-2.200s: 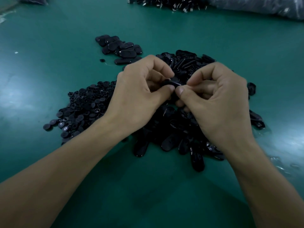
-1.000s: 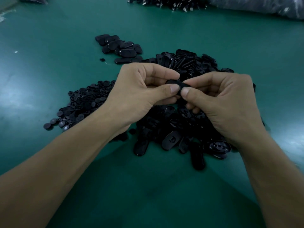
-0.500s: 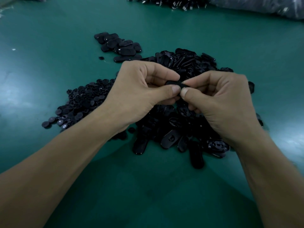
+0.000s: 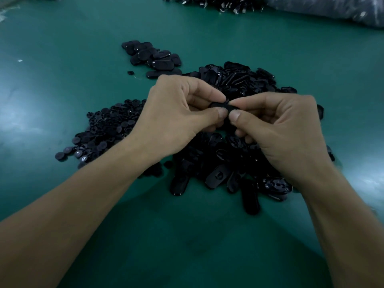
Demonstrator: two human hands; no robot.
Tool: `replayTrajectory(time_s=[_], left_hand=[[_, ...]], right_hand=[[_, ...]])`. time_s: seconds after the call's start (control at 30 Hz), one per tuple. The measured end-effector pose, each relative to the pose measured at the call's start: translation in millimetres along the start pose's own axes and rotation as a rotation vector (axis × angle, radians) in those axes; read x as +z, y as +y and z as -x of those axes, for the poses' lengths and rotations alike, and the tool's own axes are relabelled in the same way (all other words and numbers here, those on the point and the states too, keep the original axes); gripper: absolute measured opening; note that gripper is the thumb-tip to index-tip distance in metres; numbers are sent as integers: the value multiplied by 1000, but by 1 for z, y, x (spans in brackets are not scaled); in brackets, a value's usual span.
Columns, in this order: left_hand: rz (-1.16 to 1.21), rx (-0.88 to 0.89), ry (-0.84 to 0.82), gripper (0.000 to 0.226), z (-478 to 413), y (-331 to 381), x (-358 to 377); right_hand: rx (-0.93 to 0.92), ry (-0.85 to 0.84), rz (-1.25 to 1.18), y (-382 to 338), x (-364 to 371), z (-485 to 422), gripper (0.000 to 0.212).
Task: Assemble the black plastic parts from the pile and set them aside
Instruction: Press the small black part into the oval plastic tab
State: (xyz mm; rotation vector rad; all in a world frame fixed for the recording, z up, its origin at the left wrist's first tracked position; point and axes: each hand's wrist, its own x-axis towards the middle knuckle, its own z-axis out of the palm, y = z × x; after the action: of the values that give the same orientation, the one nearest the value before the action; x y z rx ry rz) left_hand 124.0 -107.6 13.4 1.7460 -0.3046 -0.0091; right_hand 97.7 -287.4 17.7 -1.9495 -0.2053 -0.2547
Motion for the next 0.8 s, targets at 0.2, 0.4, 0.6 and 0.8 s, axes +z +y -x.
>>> replayTrajectory(time_s=[0.2,0.4,0.6,0.8], left_hand=[[-219,64,39,12,-2,-3,-2],[-313,115,131,11,-6,-4,-4],[-291,68,317,14,-40,-8,-32],[-535,4,360,12,-81,-25,-58]], right_hand=[[-59,51,37,3,3,-1,17],[-123,135,253,8,6,1,18],[-93,114,664,14,-1,0,27],[-4,13,791,12,1,2,40]])
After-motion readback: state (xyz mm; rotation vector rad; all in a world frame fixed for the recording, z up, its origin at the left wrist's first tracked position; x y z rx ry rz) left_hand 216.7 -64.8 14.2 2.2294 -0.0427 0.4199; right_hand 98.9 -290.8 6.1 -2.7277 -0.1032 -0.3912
